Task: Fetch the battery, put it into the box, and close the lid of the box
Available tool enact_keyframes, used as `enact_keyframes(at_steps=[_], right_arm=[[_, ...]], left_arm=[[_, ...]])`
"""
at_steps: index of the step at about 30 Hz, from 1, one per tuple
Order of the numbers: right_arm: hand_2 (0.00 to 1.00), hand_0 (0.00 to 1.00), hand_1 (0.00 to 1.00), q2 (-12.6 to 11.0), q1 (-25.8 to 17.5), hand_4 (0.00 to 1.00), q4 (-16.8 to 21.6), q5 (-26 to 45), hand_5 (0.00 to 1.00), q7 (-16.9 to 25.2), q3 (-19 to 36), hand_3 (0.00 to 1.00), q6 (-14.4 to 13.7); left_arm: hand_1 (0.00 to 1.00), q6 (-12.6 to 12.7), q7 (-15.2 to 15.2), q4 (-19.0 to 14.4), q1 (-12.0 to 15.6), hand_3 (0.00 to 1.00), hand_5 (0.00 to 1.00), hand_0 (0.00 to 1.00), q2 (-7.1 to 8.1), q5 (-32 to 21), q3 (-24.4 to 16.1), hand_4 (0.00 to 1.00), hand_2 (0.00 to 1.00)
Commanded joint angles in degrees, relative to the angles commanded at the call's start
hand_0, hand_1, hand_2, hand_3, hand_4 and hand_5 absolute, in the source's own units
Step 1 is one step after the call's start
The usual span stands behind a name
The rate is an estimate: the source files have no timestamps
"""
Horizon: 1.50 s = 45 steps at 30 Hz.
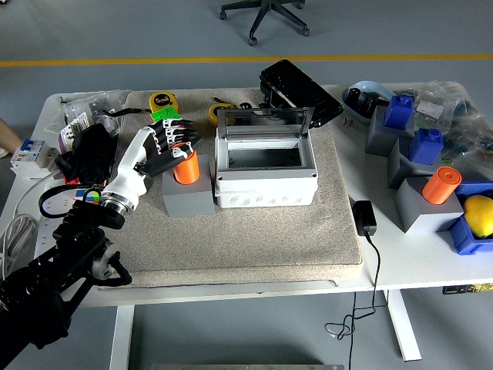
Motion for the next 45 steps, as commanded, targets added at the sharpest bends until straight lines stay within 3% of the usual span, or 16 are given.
enact_keyframes(at_steps=[8, 19, 20, 25, 26, 31, 32, 43, 44, 45], right_arm=[[0.647, 0.660, 0.640, -0.06, 0.07, 0.878, 0.01, 0.11, 0.445, -0.02, -0.21, 0.537, 0.17], [0.647, 0.660, 0.639, -0.11, 0.23, 0.878, 0.16, -0.19, 0.446, 0.10, 0.24, 0.537, 0.06], [0.647, 0.661, 0.640, -0.11, 0.23, 0.879, 0.15, -0.15, 0.446, 0.10, 0.18, 0.537, 0.07], [0.647, 0.661, 0.640, -0.11, 0.19, 0.879, 0.15, -0.01, 0.446, 0.07, -0.02, 0.537, 0.20], [0.648, 0.661, 0.640, -0.11, 0.19, 0.881, 0.15, 0.02, 0.448, 0.06, -0.11, 0.537, 0.22], [0.648, 0.661, 0.640, -0.12, 0.32, 0.881, 0.17, 0.01, 0.448, 0.05, -0.02, 0.537, 0.24], [0.648, 0.661, 0.640, -0.12, 0.34, 0.881, 0.19, -0.03, 0.448, 0.06, 0.03, 0.538, 0.22], [0.648, 0.661, 0.640, -0.24, 0.42, 0.881, 0.21, 0.03, 0.447, -0.04, -0.13, 0.538, 0.34], [0.648, 0.661, 0.640, -0.24, 0.44, 0.881, 0.20, 0.04, 0.447, -0.04, -0.20, 0.539, 0.35], [0.648, 0.661, 0.640, -0.24, 0.44, 0.881, 0.22, -0.02, 0.447, -0.01, -0.18, 0.539, 0.33]], left_arm=[[0.688, 0.25, -0.41, 0.90, -0.86, 0.608, 0.073, 0.712, 0.06, 1.86, 1.66, 0.998, 0.632], [0.664, 1.31, -1.26, 2.45, -1.82, 0.596, 0.056, 0.696, -0.49, -0.59, 3.65, 0.998, 0.614], [0.613, 1.25, -1.27, 2.67, -1.92, 0.591, 0.031, 0.650, -0.59, -1.28, 3.79, 0.998, 0.587], [0.613, 0.89, -1.04, 3.58, -2.47, 0.591, 0.031, 0.650, -1.09, -3.38, 4.54, 0.998, 0.587], [0.558, 0.73, -0.92, 3.84, -2.61, 0.581, 0.005, 0.563, -1.23, -3.81, 4.70, 0.998, 0.570], [0.558, 0.39, -0.67, 4.87, -3.20, 0.581, 0.005, 0.563, -1.77, -4.70, 5.18, 0.998, 0.570], [0.517, 0.38, -0.67, 5.00, -3.28, 0.553, 0.002, 0.459, -1.81, -4.70, 5.24, 0.985, 0.550], [0.470, 0.51, -0.41, 7.63, -4.61, 0.505, 0.002, 0.440, -2.48, -5.19, 5.84, 0.998, 0.494], [0.432, 0.52, -0.36, 7.92, -4.68, 0.427, 0.002, 0.410, -2.62, -5.12, 5.87, 0.948, 0.412], [0.432, 0.55, -0.35, 8.08, -4.72, 0.427, 0.002, 0.410, -2.71, -5.10, 5.90, 0.948, 0.412]])
